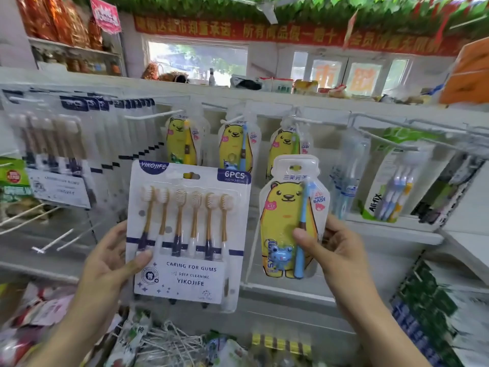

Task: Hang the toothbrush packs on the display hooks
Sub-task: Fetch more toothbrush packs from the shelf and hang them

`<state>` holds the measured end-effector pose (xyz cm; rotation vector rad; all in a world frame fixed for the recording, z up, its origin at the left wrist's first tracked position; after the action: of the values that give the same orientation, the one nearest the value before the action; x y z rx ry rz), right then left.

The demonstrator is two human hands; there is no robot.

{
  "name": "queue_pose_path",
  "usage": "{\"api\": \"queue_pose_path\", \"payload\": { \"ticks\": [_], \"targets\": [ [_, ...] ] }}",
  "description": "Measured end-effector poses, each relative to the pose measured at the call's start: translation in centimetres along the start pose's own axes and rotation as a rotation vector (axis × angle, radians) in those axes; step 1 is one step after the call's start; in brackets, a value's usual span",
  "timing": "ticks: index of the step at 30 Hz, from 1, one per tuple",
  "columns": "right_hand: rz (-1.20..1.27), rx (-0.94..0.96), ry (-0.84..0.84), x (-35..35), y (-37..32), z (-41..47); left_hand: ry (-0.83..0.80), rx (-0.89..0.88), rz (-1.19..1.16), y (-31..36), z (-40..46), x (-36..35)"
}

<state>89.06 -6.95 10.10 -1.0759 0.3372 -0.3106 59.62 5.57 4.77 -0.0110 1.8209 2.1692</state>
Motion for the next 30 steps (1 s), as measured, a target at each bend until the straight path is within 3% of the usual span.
{"api": "queue_pose_path", "payload": {
  "ticks": [15, 30],
  "targets": [
    [-0.064, 0.109, 0.164, -13.0, -0.4, 1.2, -0.147, -0.028, -0.021, 1.5, 6.8, 11.6],
    [-0.056, 0.080, 0.207, -14.5, 0.1, 3.3, -0.161, -0.002, -0.018, 1.3, 7.7, 13.8]
  ]
}}
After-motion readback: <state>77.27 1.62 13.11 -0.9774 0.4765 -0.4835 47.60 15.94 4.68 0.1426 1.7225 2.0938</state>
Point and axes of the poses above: each hand's wrist, its own z-axis towards the middle knuckle, its own x-axis out of the back of the hand, y = z × x, the point moved 1 cm from there along z, towards the middle knuckle, and after that the axes turned 5 degrees about x, right-handed, at the moved point
